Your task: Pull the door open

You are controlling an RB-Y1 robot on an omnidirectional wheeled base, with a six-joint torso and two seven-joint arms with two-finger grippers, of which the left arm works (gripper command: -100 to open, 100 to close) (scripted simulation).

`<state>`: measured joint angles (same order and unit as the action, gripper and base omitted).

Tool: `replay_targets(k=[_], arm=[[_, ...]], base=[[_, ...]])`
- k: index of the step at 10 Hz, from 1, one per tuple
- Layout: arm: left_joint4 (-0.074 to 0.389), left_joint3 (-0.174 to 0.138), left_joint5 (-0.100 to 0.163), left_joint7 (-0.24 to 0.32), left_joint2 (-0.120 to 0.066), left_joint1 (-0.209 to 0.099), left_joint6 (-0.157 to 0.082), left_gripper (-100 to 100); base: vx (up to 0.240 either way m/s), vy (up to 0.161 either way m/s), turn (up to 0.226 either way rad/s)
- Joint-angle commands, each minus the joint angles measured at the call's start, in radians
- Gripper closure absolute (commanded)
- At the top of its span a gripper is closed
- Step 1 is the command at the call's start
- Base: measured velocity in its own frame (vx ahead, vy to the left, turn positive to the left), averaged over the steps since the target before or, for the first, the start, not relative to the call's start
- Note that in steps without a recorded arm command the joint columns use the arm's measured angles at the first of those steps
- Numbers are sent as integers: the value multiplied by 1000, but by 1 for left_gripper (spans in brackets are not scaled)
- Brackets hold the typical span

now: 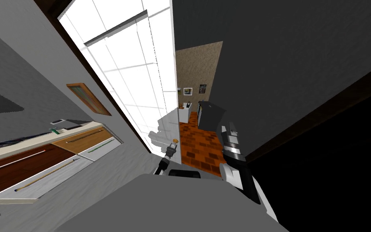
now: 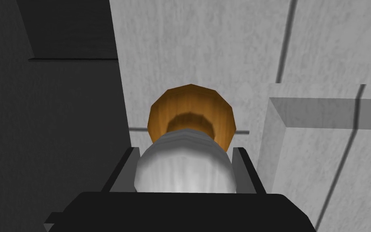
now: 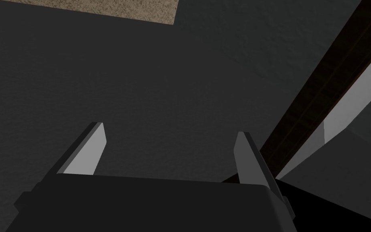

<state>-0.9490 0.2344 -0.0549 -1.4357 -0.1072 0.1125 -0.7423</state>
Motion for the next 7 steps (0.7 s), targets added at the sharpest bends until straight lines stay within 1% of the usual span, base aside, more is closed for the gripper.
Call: replay_targets(k=[1, 2, 3, 7], arm=[[6, 0, 6, 37, -1, -2, 1, 100], [11, 0, 12, 65, -2, -3, 1, 100], [14, 0, 15, 85, -2, -4, 1, 100], [27, -1, 30, 164, -5, -8, 1, 100]], base=[[-25, 42, -196], [-38, 49, -198], [-34, 45, -132], [-36, 31, -115]])
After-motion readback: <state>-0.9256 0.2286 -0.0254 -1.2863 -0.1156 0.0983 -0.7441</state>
